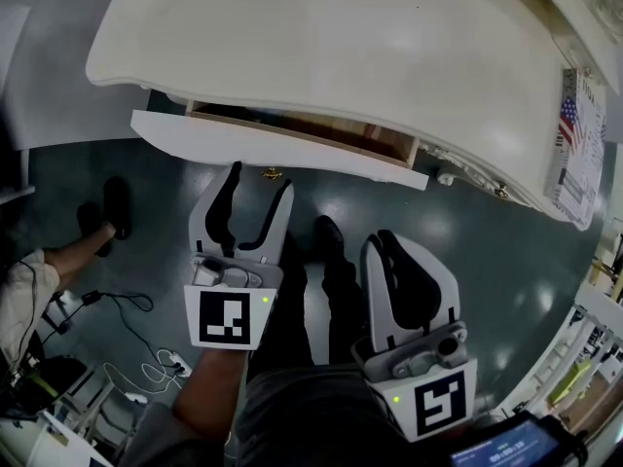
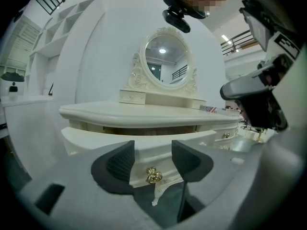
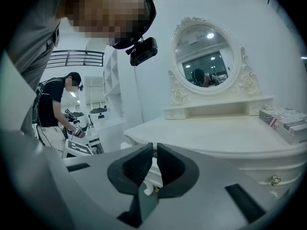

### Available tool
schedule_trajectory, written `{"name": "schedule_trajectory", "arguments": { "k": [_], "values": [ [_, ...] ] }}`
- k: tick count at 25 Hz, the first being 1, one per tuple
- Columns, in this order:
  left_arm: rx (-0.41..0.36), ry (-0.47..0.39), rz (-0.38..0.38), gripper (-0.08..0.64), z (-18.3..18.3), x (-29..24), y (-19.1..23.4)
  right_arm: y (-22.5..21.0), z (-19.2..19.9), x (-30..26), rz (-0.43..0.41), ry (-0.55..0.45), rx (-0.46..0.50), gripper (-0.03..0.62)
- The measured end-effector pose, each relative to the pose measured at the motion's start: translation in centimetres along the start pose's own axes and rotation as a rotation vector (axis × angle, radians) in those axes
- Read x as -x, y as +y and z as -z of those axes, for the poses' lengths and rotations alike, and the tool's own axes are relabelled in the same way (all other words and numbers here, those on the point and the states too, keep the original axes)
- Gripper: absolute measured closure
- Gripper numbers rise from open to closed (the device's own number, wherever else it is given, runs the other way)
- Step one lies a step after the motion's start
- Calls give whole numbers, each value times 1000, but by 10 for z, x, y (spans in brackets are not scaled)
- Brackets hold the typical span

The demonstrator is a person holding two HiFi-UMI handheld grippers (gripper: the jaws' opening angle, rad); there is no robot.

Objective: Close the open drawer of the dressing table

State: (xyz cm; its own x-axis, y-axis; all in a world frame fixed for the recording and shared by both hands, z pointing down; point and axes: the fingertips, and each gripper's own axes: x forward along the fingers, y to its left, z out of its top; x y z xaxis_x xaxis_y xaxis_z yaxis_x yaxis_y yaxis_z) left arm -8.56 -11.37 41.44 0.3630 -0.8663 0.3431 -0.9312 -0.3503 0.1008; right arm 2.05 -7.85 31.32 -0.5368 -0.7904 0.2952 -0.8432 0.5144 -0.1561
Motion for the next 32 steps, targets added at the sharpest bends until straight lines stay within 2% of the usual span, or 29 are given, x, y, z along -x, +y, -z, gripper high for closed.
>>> {"name": "schedule_trajectory", "arguments": {
  "k": [32],
  "values": [
    [-47, -13, -8, 311, -9, -27, 2, -24, 2, 6, 36, 2, -16, 577]
  ]
}}
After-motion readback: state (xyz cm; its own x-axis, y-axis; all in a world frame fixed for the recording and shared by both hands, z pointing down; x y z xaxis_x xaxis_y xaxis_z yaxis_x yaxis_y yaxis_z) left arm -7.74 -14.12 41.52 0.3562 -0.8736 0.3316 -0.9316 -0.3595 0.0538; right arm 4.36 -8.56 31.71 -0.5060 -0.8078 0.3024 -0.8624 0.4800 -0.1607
